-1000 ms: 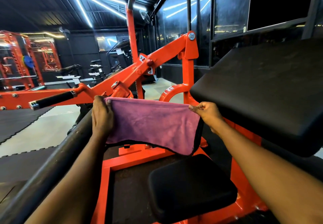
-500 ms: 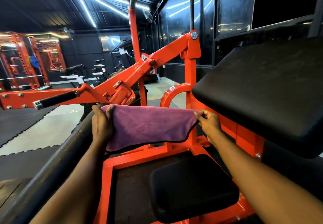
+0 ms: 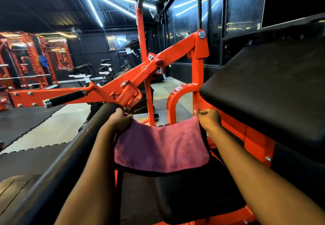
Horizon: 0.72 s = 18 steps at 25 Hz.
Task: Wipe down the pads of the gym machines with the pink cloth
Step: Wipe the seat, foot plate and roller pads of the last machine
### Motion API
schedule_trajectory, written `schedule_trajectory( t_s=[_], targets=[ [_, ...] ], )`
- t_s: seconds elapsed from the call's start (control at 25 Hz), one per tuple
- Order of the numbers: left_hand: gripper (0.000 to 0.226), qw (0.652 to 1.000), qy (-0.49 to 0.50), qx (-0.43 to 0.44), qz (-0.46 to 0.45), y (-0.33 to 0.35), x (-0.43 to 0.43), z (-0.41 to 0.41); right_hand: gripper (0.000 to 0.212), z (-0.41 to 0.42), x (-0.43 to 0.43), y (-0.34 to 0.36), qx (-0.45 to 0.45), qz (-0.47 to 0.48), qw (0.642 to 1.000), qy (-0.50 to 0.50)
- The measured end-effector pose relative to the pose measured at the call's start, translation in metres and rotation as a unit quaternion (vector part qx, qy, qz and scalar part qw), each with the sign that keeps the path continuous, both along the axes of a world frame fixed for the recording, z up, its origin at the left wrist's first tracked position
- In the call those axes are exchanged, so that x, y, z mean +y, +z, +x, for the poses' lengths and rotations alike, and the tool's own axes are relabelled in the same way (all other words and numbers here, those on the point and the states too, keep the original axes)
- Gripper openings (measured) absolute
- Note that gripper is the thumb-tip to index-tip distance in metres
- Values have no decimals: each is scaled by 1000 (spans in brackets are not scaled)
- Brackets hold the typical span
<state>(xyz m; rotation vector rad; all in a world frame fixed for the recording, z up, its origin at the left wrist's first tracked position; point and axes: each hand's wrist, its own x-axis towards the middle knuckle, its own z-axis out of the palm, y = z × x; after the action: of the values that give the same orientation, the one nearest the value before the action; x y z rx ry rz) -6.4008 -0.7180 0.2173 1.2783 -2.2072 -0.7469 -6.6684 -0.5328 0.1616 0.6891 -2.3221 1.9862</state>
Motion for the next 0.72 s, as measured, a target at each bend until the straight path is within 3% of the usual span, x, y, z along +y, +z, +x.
schedule_trajectory(
  t_s=[0.12,0.2,0.32,0.48,0.6,0.72],
  targets=[
    [25,994,-91,-41,-45,12,28,-18,19,45,-11,16,20,-27,992,119],
    [29,987,-142,-14,-69,12,58,-32,13,68,-19,22,26,-23,980,196],
    [22,974,-195,118,20,12,84,-41,16,82,-18,26,6,-4,957,288],
    [33,941,-268,159,132,16,93,-25,34,88,6,27,30,6,948,316],
    [42,955,-249,158,34,14,90,1,25,102,21,37,87,24,944,317],
    [65,959,-271,18,-82,-9,84,42,35,126,32,53,118,-7,911,394]
  ],
)
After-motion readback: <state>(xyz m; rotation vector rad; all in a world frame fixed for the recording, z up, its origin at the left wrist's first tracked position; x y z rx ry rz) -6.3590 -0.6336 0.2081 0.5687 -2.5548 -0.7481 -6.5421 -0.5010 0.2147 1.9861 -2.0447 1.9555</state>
